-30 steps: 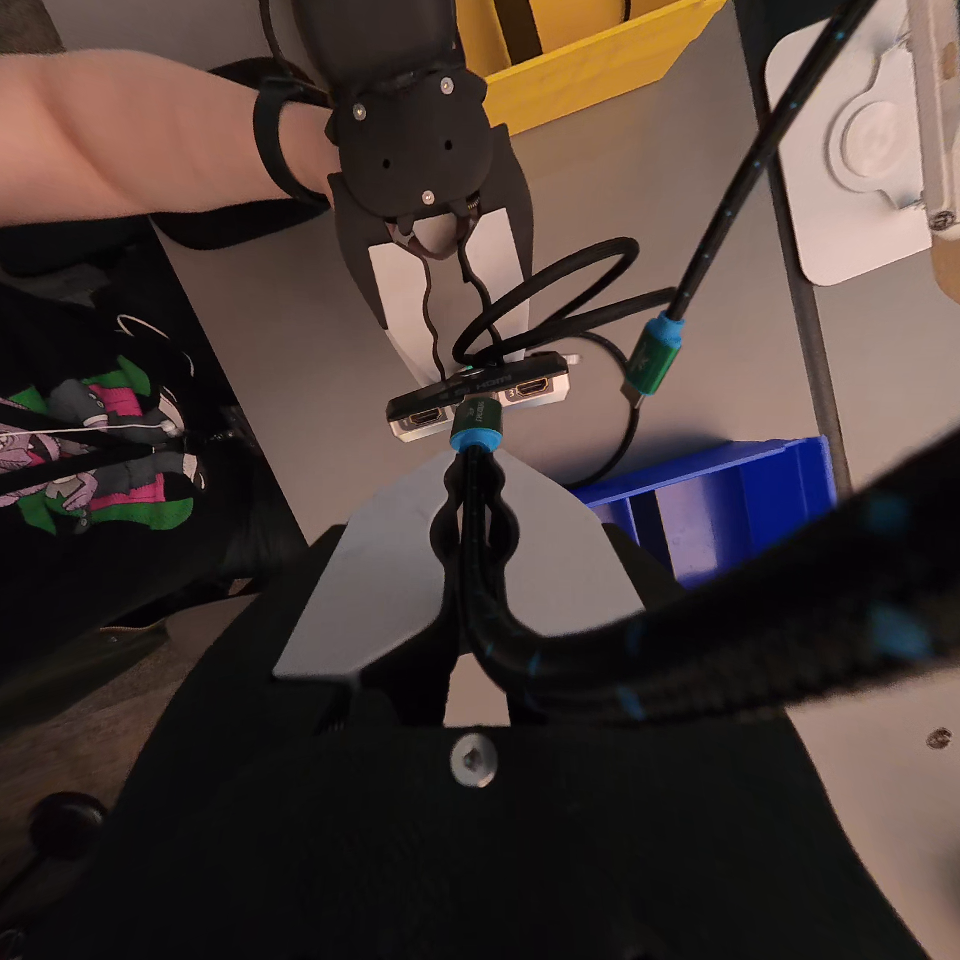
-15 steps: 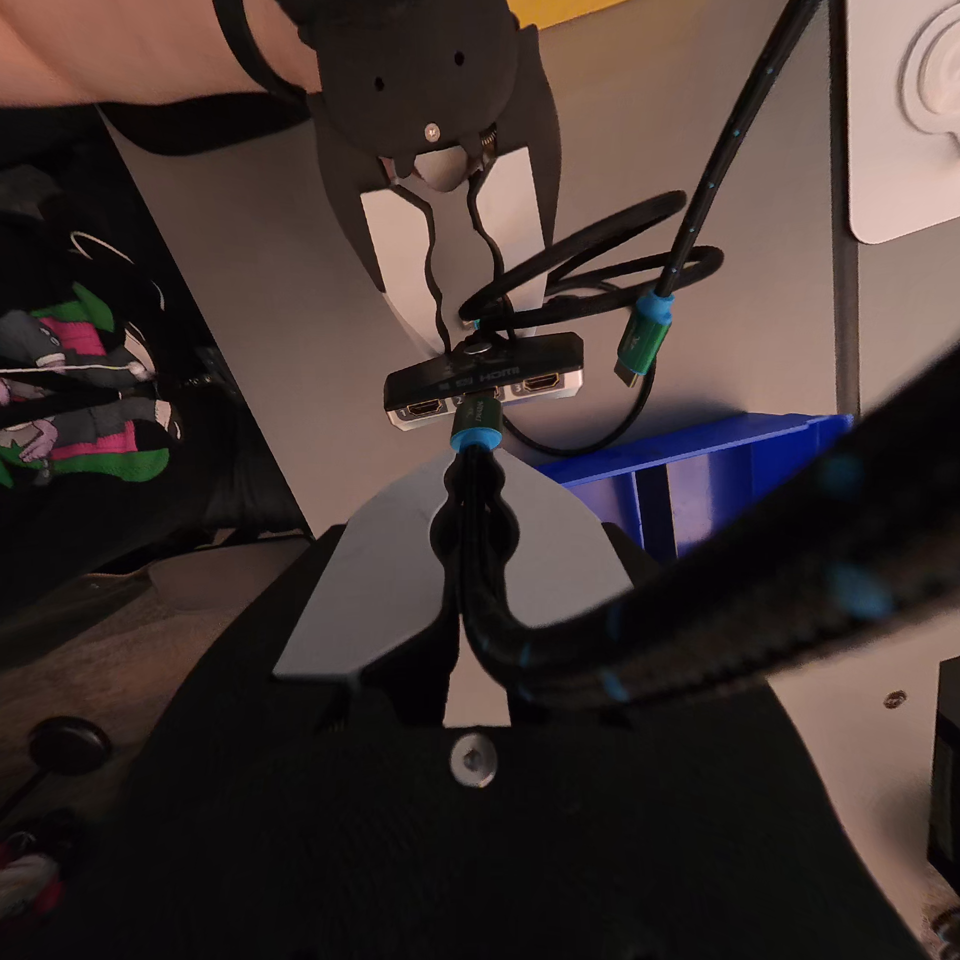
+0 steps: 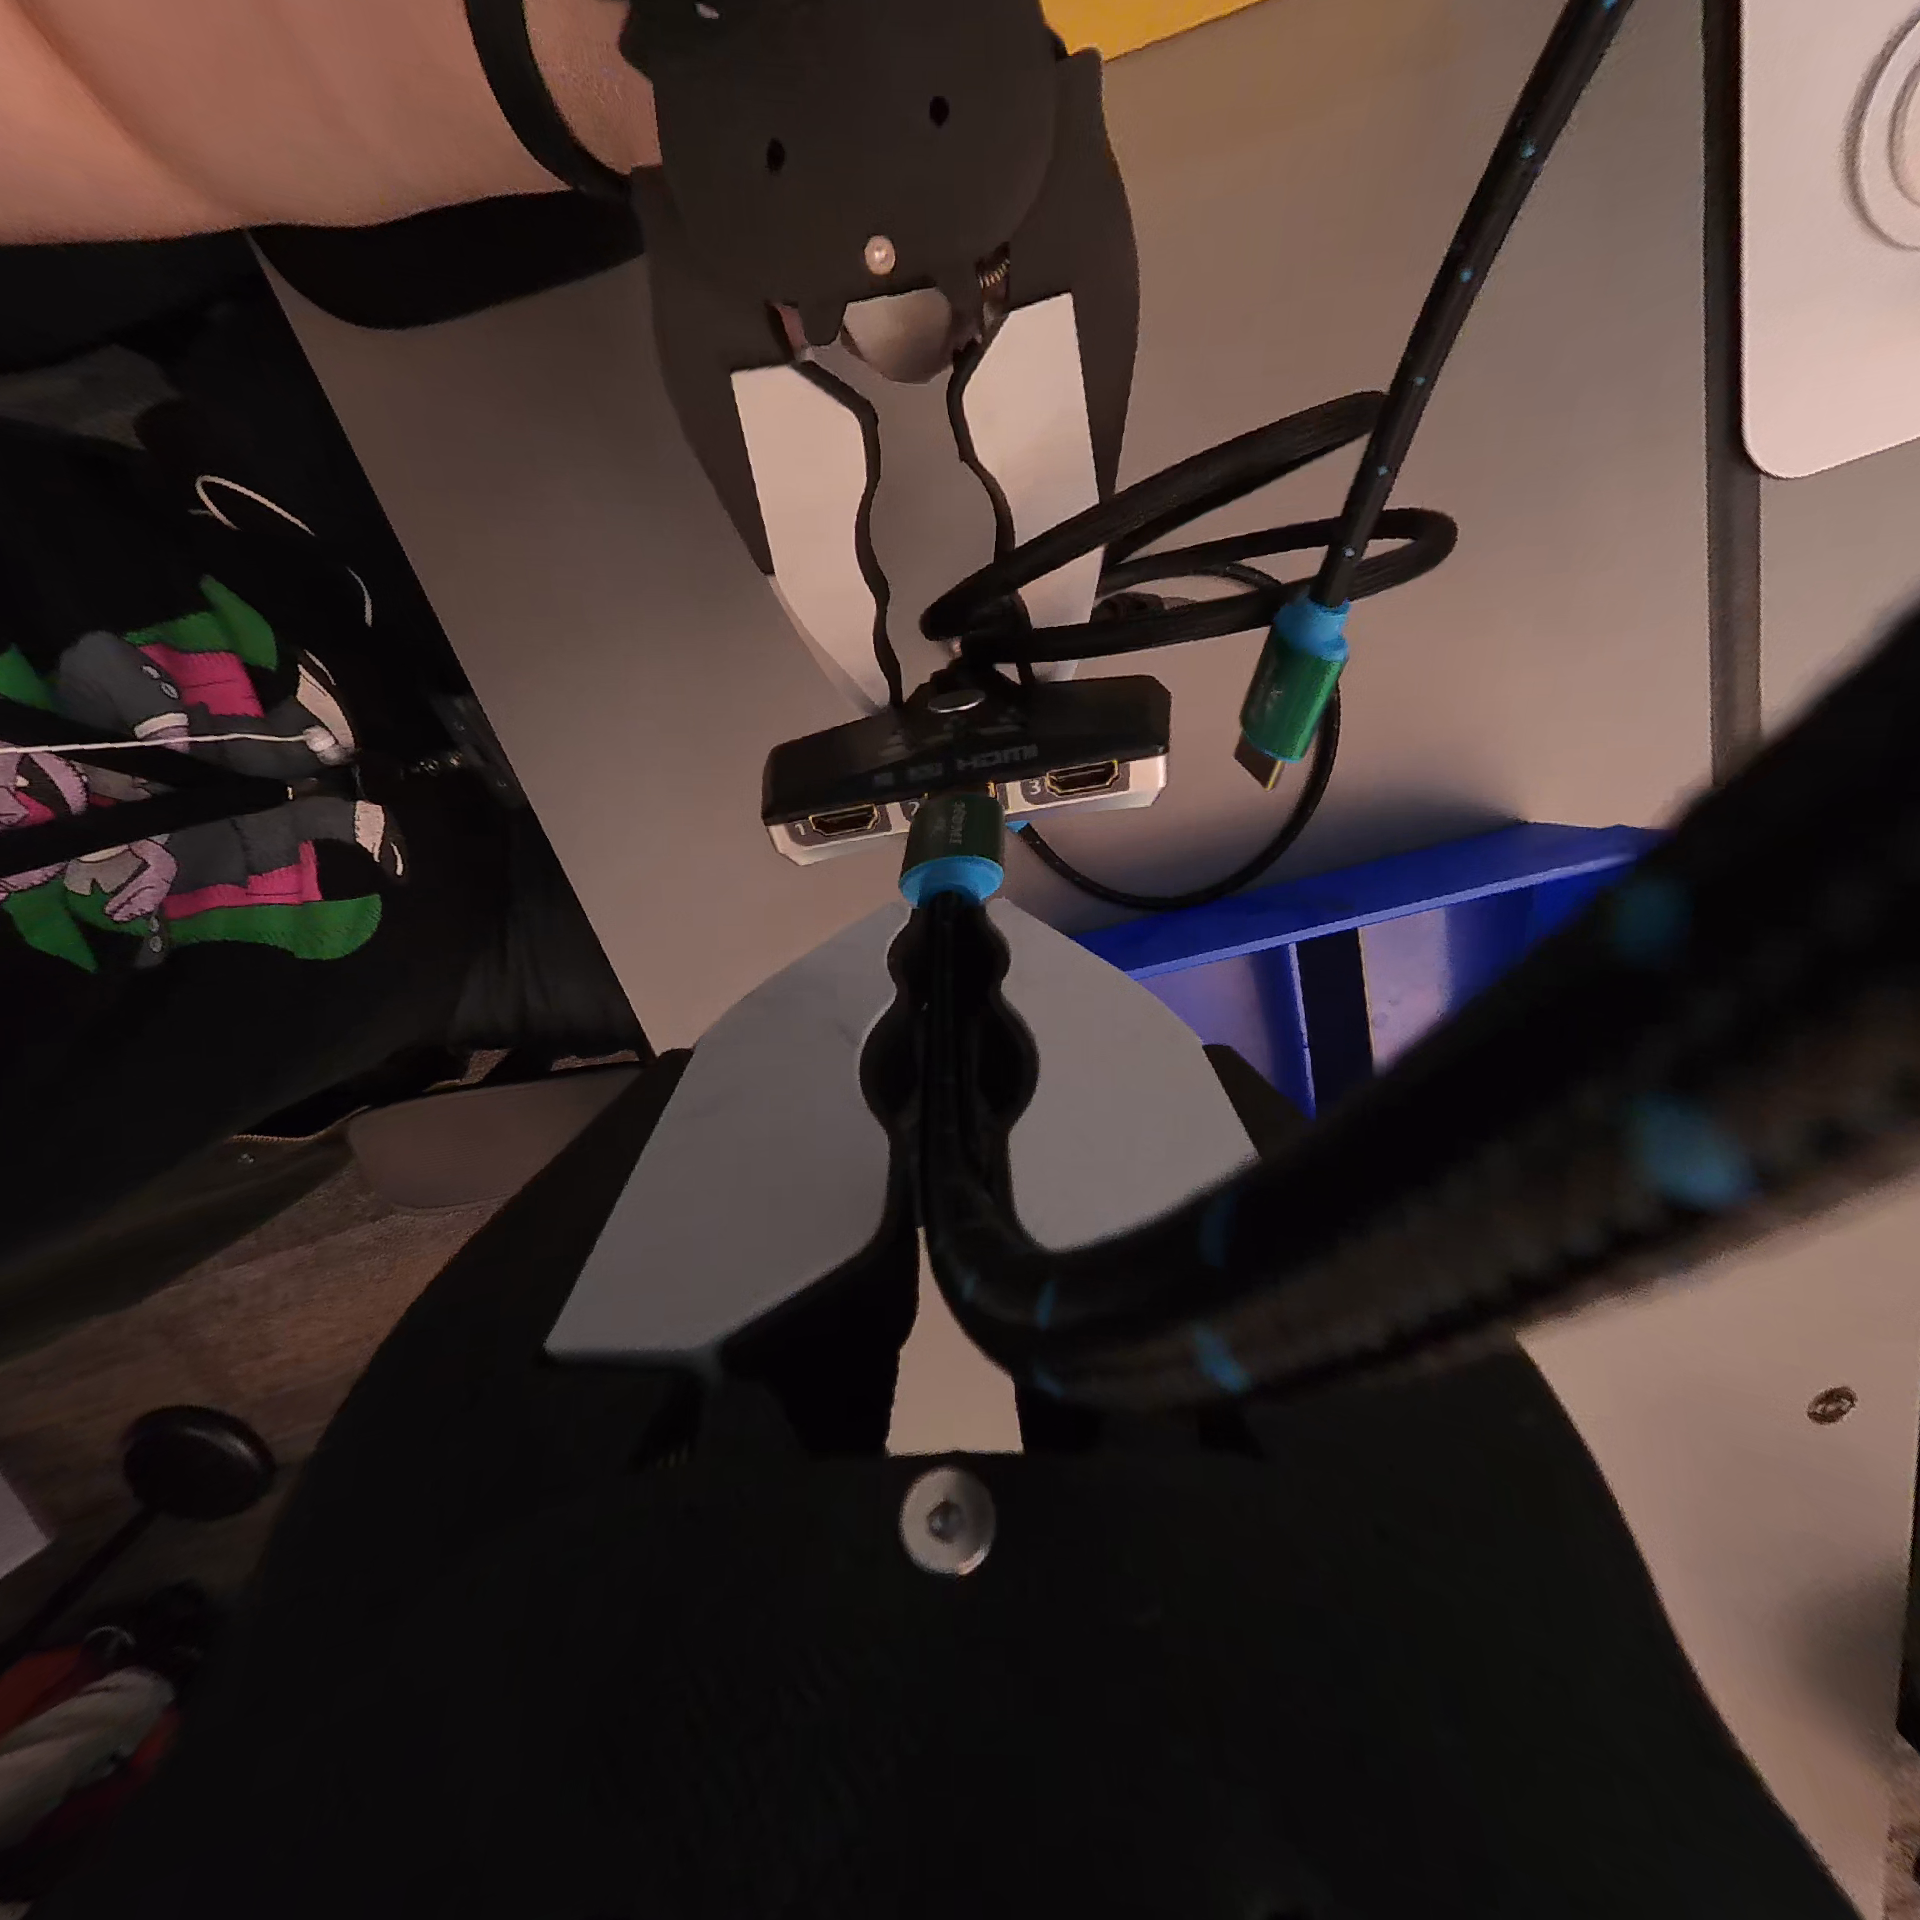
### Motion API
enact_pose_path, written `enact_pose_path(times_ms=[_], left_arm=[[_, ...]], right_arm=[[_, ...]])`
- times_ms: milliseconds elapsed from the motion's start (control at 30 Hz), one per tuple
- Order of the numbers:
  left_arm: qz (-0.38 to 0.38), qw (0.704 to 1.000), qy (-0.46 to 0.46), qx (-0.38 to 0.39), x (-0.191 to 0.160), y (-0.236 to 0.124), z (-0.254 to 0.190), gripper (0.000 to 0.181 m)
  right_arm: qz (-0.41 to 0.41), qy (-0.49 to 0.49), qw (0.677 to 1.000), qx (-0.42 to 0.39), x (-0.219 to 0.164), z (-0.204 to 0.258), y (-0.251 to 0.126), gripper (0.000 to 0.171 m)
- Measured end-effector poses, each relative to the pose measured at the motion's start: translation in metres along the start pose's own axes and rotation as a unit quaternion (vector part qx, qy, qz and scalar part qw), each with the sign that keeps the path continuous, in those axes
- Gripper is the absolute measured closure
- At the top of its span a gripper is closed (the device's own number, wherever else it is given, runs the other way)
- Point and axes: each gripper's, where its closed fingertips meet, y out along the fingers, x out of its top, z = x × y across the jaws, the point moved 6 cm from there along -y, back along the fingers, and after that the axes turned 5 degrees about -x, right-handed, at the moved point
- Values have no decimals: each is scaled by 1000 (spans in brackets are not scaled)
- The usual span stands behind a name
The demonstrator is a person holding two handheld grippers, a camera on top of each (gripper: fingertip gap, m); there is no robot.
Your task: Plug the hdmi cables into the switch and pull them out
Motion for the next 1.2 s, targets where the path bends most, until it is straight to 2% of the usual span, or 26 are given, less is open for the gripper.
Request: enact_pose_path(times_ms=[233,633,1200], left_arm=[[-23,1000,-11,-10,4,-7,1,146],[-10,999,-28,-30,1,-5,1,146],[13,997,-59,-46,-11,1,5,146]], right_arm=[[-18,-5,1000,-5,2,0,-5,162],[-57,23,998,10,-5,-2,1,163],[-27,28,999,6,-9,-6,17,163]])
